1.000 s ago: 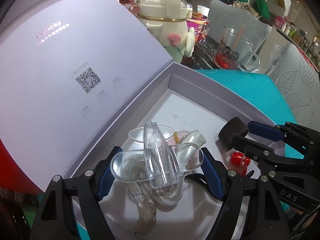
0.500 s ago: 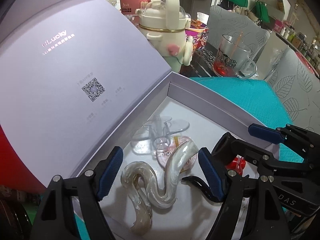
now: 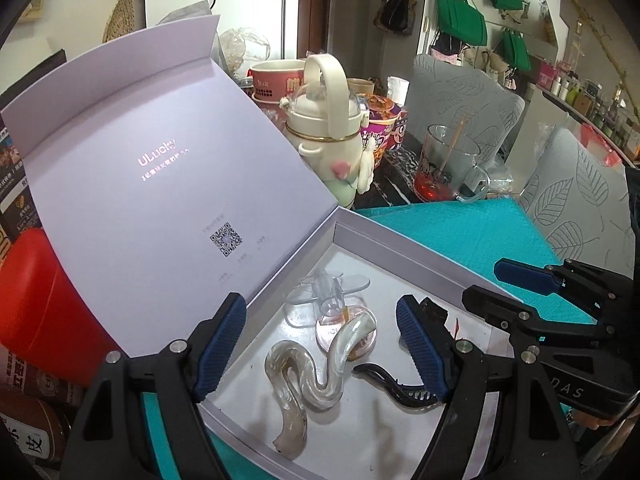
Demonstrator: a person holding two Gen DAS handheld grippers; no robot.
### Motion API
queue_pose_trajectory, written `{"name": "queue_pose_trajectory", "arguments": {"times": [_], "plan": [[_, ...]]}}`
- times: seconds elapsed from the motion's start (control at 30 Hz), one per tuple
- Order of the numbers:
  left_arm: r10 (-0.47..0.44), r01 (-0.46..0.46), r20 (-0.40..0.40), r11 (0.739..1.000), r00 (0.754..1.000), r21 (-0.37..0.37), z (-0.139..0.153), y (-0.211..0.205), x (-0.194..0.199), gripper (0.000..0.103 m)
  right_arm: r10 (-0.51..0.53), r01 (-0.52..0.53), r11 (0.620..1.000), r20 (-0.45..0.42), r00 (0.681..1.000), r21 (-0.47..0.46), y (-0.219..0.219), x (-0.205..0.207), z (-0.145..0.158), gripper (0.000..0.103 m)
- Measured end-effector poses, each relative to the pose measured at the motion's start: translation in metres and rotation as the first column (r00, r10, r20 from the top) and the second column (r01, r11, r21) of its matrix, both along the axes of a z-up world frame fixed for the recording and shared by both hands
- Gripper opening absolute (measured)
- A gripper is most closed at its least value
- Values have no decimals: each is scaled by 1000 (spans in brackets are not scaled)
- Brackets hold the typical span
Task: Organize rigid objects
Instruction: 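Lower the airplane and hair tie into the box and open both grippers, then withdraw both grippers from the box back over the mat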
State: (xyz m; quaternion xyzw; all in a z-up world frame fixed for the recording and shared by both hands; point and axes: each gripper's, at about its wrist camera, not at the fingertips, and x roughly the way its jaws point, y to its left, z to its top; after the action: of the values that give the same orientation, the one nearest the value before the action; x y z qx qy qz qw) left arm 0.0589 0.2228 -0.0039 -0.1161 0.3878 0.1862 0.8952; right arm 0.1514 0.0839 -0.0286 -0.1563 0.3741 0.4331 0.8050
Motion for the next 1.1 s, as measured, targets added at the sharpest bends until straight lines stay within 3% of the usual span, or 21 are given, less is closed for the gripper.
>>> {"name": "queue_pose_trajectory", "arguments": {"times": [0.47, 0.6, 0.9, 1.1], "plan": [[-15, 11, 123, 999, 992, 38, 48, -21, -32, 77, -19, 4, 996, 161, 987, 91, -28, -35, 54, 52], [-22, 15, 156, 999, 987, 48, 59, -29, -41, 77, -25, 6, 994, 171, 985, 113, -35, -42, 64, 55], [-53, 41, 185, 997, 981, 68, 80, -51, -56, 78, -57, 31, 991, 196, 979, 131, -59, -65, 79, 59], [-53, 44, 156, 997, 986, 56, 83, -66, -63, 78, -87, 57, 988, 211, 974, 144, -81, -80, 90, 62]]}}
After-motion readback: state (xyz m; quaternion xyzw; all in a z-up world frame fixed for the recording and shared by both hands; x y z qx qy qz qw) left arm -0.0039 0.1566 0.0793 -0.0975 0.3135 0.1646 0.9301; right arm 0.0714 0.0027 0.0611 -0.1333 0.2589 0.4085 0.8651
